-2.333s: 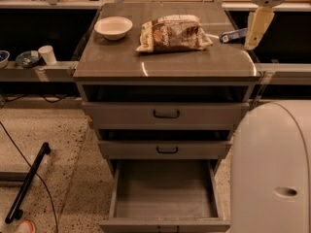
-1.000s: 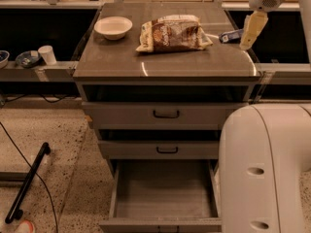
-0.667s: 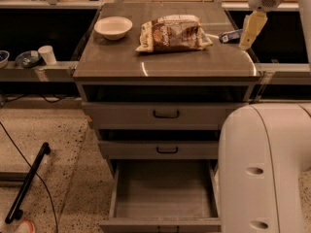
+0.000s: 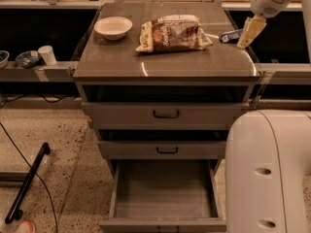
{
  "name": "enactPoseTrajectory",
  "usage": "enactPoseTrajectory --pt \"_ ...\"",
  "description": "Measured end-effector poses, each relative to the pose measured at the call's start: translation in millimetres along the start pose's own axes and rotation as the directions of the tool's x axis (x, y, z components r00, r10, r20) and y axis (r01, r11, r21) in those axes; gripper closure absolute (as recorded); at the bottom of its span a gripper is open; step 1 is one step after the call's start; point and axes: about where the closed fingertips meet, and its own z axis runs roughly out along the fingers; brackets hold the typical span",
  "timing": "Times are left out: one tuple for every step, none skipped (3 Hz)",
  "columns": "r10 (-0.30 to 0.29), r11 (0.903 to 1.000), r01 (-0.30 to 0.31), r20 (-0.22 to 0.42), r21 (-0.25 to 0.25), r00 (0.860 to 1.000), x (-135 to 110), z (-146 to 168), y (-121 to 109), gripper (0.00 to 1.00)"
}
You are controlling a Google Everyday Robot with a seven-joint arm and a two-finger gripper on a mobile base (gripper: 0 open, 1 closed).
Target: Place rxbar blueberry into bottom drawer
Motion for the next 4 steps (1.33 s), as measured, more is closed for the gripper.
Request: enactPoseTrajectory --pt "-0.01 0.9993 0.01 0.009 0.036 1.0 13.1 11.9 -5.7 0.28" --pt "-0.026 0.9979 0.026 -0.007 0.059 1.0 22.8 22.6 -10.4 0.5" --pt "-0.043 0.9957 0.045 -0.029 0.081 0.999 27.2 32.3 -16.4 0.51" --pt "-0.074 0.9925 0.077 -0.038 0.095 0.997 28.0 43.5 -20.3 0.5"
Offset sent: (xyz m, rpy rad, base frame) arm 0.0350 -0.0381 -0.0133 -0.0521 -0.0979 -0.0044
